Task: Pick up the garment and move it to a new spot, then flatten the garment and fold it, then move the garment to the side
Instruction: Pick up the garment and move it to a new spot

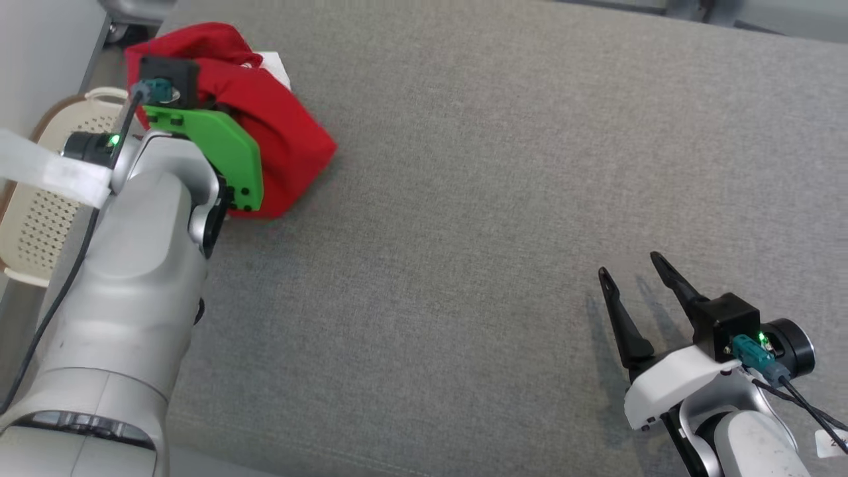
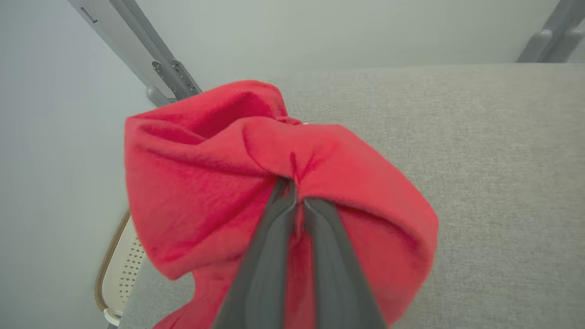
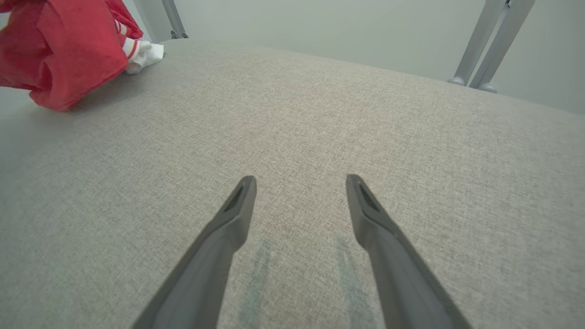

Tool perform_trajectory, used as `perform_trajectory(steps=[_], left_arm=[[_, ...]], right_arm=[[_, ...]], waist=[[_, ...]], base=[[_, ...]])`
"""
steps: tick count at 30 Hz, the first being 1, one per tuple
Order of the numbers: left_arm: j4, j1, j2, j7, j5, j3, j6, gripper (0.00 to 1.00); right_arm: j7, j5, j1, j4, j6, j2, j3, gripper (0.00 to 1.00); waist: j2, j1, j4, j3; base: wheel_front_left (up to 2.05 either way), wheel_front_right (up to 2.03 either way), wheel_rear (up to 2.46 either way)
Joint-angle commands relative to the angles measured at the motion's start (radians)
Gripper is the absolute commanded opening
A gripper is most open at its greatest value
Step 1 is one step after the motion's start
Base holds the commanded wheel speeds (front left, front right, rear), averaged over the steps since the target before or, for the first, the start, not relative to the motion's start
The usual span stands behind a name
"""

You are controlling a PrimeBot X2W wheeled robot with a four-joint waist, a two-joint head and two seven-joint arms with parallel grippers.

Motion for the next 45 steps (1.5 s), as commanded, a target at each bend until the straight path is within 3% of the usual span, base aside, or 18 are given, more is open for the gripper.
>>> perform_trajectory(steps=[1, 11, 23, 30, 37, 38, 39, 45], left_arm=[[-0.013, -0.027, -0.016, -0.001, 0.007, -0.012, -0.002, 0.00], [-0.094, -0.103, -0.073, -0.003, -0.006, -0.055, -0.036, 0.00], [-0.275, -0.098, -0.109, 0.018, -0.049, -0.181, -0.061, 0.00], [-0.351, -0.025, -0.107, 0.076, -0.073, -0.322, -0.054, 0.00], [-0.255, 0.065, -0.106, 0.102, -0.056, -0.388, -0.033, 0.00], [-0.237, 0.073, -0.105, 0.101, -0.057, -0.390, -0.029, 0.44], [-0.216, 0.077, -0.102, 0.098, -0.054, -0.391, -0.020, 1.00], [-0.122, 0.107, -0.093, 0.081, -0.071, -0.378, 0.015, 1.00]], right_arm=[[-0.014, 0.004, 0.013, 0.014, -0.001, 0.009, -0.008, 1.00], [-0.057, 0.014, 0.024, 0.087, -0.001, 0.044, 0.006, 1.00], [-0.096, 0.032, -0.005, 0.123, -0.001, 0.054, 0.000, 1.00], [-0.123, 0.066, -0.021, 0.145, -0.001, 0.055, 0.000, 1.00], [-0.144, 0.087, -0.050, 0.167, -0.001, 0.055, 0.018, 1.00], [-0.147, 0.088, -0.052, 0.171, -0.001, 0.055, 0.020, 1.00], [-0.150, 0.090, -0.055, 0.175, -0.001, 0.055, 0.021, 1.00], [-0.157, 0.088, -0.059, 0.190, -0.001, 0.055, 0.008, 1.00]], waist=[[0.0000, 0.0000, -0.063, -0.082], [0.0000, 0.0000, -0.241, -0.192], [0.0000, 0.0000, -0.448, -0.168], [0.0000, 0.0000, -0.510, -0.128], [0.0000, 0.0000, -0.544, -0.096], [0.0000, 0.0000, -0.546, -0.093], [0.0000, 0.0000, -0.548, -0.091], [0.0000, 0.0000, -0.533, -0.102]], base=[[0.00, 0.00, 0.00], [0.00, 0.00, 0.00], [0.00, 0.00, 0.00], [0.00, 0.00, 0.00], [0.00, 0.00, 0.00], [0.00, 0.00, 0.00], [0.00, 0.00, 0.00], [0.00, 0.00, 0.00]])
